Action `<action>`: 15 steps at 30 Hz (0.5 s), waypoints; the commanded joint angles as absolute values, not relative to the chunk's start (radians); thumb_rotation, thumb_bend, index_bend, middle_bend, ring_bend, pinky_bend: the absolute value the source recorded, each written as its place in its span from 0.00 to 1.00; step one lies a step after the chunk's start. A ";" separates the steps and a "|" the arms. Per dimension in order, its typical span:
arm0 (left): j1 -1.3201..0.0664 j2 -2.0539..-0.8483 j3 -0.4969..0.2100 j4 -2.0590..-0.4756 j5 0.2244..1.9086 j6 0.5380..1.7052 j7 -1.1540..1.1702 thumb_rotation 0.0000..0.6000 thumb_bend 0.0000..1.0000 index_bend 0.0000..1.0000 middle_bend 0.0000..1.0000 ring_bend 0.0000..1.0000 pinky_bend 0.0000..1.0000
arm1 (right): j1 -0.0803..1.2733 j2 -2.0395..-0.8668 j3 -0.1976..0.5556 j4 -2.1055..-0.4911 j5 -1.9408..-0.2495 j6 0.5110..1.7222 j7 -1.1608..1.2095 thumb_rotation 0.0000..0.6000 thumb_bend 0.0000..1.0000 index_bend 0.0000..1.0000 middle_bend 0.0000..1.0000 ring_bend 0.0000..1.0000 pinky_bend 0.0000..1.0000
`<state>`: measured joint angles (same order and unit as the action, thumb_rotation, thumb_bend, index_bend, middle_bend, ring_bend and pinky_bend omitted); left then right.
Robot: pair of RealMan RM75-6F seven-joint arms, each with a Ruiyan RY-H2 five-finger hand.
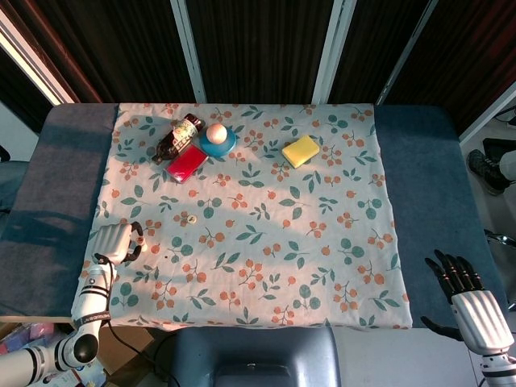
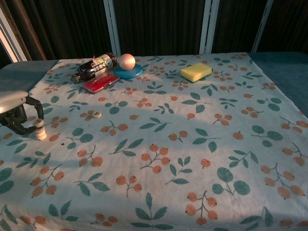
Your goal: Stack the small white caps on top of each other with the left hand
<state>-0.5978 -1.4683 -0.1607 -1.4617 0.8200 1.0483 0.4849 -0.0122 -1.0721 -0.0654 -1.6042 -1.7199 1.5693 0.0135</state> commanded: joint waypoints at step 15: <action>-0.594 -1.472 -0.152 -1.435 0.824 1.027 0.454 1.00 0.39 0.44 1.00 1.00 1.00 | -0.012 -1.072 -0.066 -1.606 -1.720 1.569 0.012 1.00 0.18 0.00 0.00 0.00 0.00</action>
<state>-0.5937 -1.4719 -0.1526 -1.4355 0.8244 1.0274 0.4540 -0.0121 -1.0725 -0.0657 -1.6062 -1.7196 1.5696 0.0124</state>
